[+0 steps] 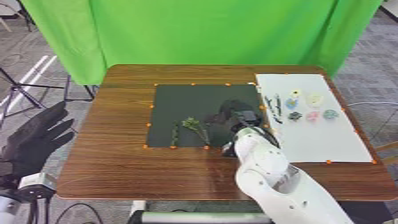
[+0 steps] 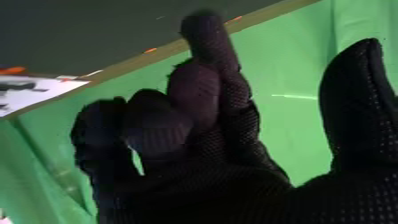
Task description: Arrange flowers
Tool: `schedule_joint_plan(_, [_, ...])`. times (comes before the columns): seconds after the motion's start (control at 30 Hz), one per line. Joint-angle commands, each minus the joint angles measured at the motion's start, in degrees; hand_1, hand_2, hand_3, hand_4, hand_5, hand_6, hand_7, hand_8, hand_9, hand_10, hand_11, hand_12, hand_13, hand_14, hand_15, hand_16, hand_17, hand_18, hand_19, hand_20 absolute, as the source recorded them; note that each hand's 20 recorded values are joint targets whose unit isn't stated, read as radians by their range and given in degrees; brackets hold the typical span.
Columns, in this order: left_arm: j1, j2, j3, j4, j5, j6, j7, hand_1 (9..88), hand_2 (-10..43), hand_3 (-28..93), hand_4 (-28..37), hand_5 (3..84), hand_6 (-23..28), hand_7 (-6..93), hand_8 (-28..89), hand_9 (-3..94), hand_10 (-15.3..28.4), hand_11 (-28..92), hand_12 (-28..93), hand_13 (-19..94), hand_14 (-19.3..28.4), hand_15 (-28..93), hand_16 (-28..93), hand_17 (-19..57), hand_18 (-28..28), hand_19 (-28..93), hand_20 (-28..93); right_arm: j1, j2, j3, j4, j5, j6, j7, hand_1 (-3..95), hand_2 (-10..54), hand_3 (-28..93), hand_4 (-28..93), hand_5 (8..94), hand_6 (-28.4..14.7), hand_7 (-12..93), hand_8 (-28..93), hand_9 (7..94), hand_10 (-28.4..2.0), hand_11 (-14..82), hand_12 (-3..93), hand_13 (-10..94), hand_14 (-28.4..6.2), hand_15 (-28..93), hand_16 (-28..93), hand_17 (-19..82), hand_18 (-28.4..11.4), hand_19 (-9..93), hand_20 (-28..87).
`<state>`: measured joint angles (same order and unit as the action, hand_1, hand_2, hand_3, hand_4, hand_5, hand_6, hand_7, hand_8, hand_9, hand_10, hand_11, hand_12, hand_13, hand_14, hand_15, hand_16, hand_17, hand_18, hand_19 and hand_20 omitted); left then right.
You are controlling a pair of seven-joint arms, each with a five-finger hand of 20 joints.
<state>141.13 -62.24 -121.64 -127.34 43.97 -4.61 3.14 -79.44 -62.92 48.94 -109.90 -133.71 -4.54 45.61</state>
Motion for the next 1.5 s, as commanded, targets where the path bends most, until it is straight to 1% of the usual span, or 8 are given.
schedule_joint_plan(0.03, [1.0, -0.8, -0.44, -0.21, -0.1, -0.3, 0.12, 22.7, -7.3, 69, -27.8, 24.0, 1.2, 17.9, -9, 18.7, 8.8, 9, 20, 15, 11.9, 12, 8, -11.4, 18.4, 34, 11, -0.6, 8.3, 6.0, 3.5, -3.1, 6.5, 4.5, 17.0, -5.0, 77, -24, 48.6, -7.9, 45, -14, 49.1, -18.2, 59.0, 44.1, 58, -13.3, 82, 35, 24, -24.8, 85, 55])
schedule_joint_plan(0.13, [1.1, -0.81, -0.52, -0.23, -0.08, -0.19, 0.24, 22.8, -7.2, 69, -27.9, 24.0, 1.2, 18.0, -9, 18.8, 8.8, 9, 20, 15, 11.9, 12, 8, -11.4, 18.5, 34, 11, -0.4, 10.0, 7.8, 6.0, -3.4, 7.5, 6.4, 18.0, -8.9, 73, -28, 45.2, -9.2, 46, -15, 46.8, -18.8, 60.3, 44.3, 58, -13.1, 83, 33, 24, -24.5, 85, 55])
schedule_joint_plan(0.33, [1.0, -0.6, -0.53, 0.0, -0.11, -0.45, 0.13, 22.6, -7.3, 69, -28.0, 24.0, 1.2, 18.0, -9, 18.8, 8.8, 9, 20, 15, 11.9, 12, 8, -11.4, 18.5, 34, 11, -0.4, 11.8, 9.1, 9.7, -3.6, 5.9, 8.2, 28.2, -9.5, 57, -28, 40.7, -10.7, 46, -17, 42.5, -19.4, 61.9, 45.1, 56, -12.8, 83, 34, 24, -24.1, 85, 55])
schedule_joint_plan(1.1, [1.0, -0.88, -0.31, 0.0, -0.11, -0.18, 0.11, 22.5, -7.2, 69, -28.0, 24.1, 1.3, 18.1, -9, 18.8, 8.9, 9, 20, 15, 11.9, 13, 8, -11.5, 18.5, 34, 11, 3.5, 12.6, 1.5, 16.7, -1.2, 3.8, 4.0, 27.4, -9.5, 62, -28, 44.4, -9.0, 47, -17, 46.6, -16.8, 63.1, 43.7, 57, -12.2, 82, 33, 24, -23.9, 85, 56])
schedule_joint_plan(1.23, [1.1, -1.05, -0.22, -0.07, -0.09, -0.07, 0.13, 22.7, -7.1, 69, -28.0, 24.3, 1.4, 18.0, -9, 18.8, 8.9, 9, 20, 15, 11.9, 13, 8, -11.5, 18.6, 34, 11, 5.5, 13.5, -1.9, 18.2, -1.6, 3.3, 2.4, 30.4, -9.5, 65, -28, 47.1, -7.1, 48, -17, 49.4, -15.9, 62.7, 42.6, 58, -11.5, 81, 32, 25, -23.5, 85, 56])
schedule_joint_plan(1.33, [0.9, -0.93, -0.01, -0.03, -0.16, 0.11, -0.02, 22.7, -7.0, 69, -28.0, 24.3, 1.5, 17.9, -9, 18.8, 8.9, 9, 20, 15, 11.9, 13, 8, -11.6, 18.6, 34, 11, 6.6, 13.4, -3.4, 19.1, -0.9, 2.1, 2.1, 30.5, -9.5, 78, -28, 53.1, -3.2, 49, -17, 54.7, -13.6, 62.1, 41.7, 59, -10.9, 81, 33, 25, -23.4, 84, 56])
schedule_joint_plan(1.4, [1.0, -1.01, -0.1, -0.08, -0.05, 0.05, -0.06, 22.8, -6.9, 69, -28.0, 24.4, 1.5, 17.9, -9, 18.8, 8.8, 9, 20, 15, 11.9, 13, 8, -11.6, 18.6, 34, 11, 6.6, 13.1, -3.3, 19.4, -0.8, 1.3, 1.8, 35.1, -9.5, 77, -28, 56.5, -1.1, 48, 0, 58.2, -12.7, 61.5, 43.0, 60, -10.4, 80, 33, 24, -23.2, 84, 56])
schedule_joint_plan(1.5, [1.0, -1.02, -0.1, -0.03, -0.1, 0.07, -0.15, 22.8, -6.9, 69, -27.9, 24.4, 1.5, 17.9, -9, 18.8, 8.8, 9, 20, 15, 11.9, 13, 8, -11.6, 18.6, 34, 11, 6.4, 13.0, -2.8, 19.4, -0.2, 0.7, 1.4, 44.5, -9.5, 75, -28, 65.3, 0.8, 49, 8, 65.7, -10.1, 54.8, 54.2, 63, -10.0, 80, 34, 25, -22.9, 84, 56])
